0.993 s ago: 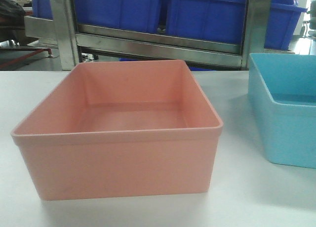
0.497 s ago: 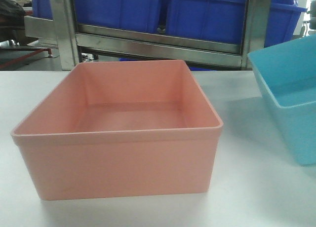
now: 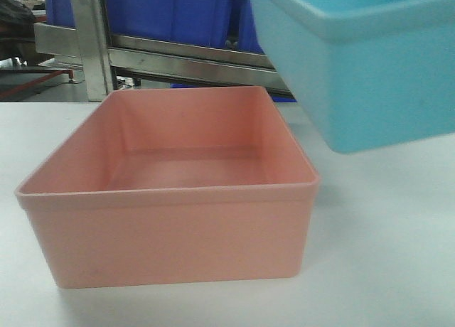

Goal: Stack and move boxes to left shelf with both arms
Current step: 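Carry the light-blue bin over the pink bin and lower it inside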

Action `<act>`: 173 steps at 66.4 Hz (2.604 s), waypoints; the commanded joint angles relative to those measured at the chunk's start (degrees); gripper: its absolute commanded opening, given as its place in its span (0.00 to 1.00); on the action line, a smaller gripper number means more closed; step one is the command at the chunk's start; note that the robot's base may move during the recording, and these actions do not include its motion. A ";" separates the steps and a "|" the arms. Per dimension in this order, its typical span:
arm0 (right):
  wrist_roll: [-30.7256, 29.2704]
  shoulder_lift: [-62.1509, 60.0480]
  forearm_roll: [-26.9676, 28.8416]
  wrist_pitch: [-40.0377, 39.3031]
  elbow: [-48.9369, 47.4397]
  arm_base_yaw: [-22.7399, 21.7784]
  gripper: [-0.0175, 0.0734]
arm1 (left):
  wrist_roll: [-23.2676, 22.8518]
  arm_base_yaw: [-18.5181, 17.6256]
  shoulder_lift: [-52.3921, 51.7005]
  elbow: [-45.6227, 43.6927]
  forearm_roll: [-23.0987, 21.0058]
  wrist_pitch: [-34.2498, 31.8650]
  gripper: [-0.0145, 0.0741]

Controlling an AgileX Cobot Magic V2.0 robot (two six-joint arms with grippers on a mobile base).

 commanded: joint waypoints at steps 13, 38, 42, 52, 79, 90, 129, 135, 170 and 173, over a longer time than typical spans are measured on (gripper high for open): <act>4.01 -0.45 15.32 -6.36 -3.30 7.82 0.25 | 0.05 -0.17 -0.07 -1.66 -0.21 -4.77 0.15; 15.10 6.20 13.04 -15.05 -3.30 21.05 0.25 | 0.05 -0.17 -0.07 -1.53 -0.21 -4.77 0.15; 17.12 7.12 12.09 -15.92 -3.30 22.44 0.25 | 0.05 -0.17 -0.07 -1.53 -0.21 -4.77 0.15; 20.29 9.75 8.89 -17.60 -3.30 24.73 0.25 | 0.05 -0.17 -0.07 -1.53 -0.21 -4.77 0.15; 22.87 13.70 7.82 -18.57 -3.30 24.82 0.25 | 0.05 -0.17 -0.07 -1.53 -0.10 -4.77 0.15; 25.06 14.54 7.82 -18.92 -3.30 24.82 0.25 | 0.05 -0.17 -0.07 -1.53 0.11 -4.77 0.15; 30.36 15.62 7.04 -23.04 -2.93 24.82 0.25 | 0.10 -0.17 -0.07 -1.53 0.37 -4.77 0.15; 30.31 16.59 7.04 -22.80 -2.73 24.90 0.25 | 0.18 -0.17 -0.07 -1.53 0.37 -4.77 0.15; 29.41 21.69 -4.08 -25.58 -2.19 26.90 0.25 | 0.18 -0.17 -0.07 -1.53 0.37 -4.77 0.15; 29.41 21.69 -5.83 -25.58 -2.19 26.90 0.25 | 0.18 -0.17 -0.07 -1.53 0.37 -4.77 0.15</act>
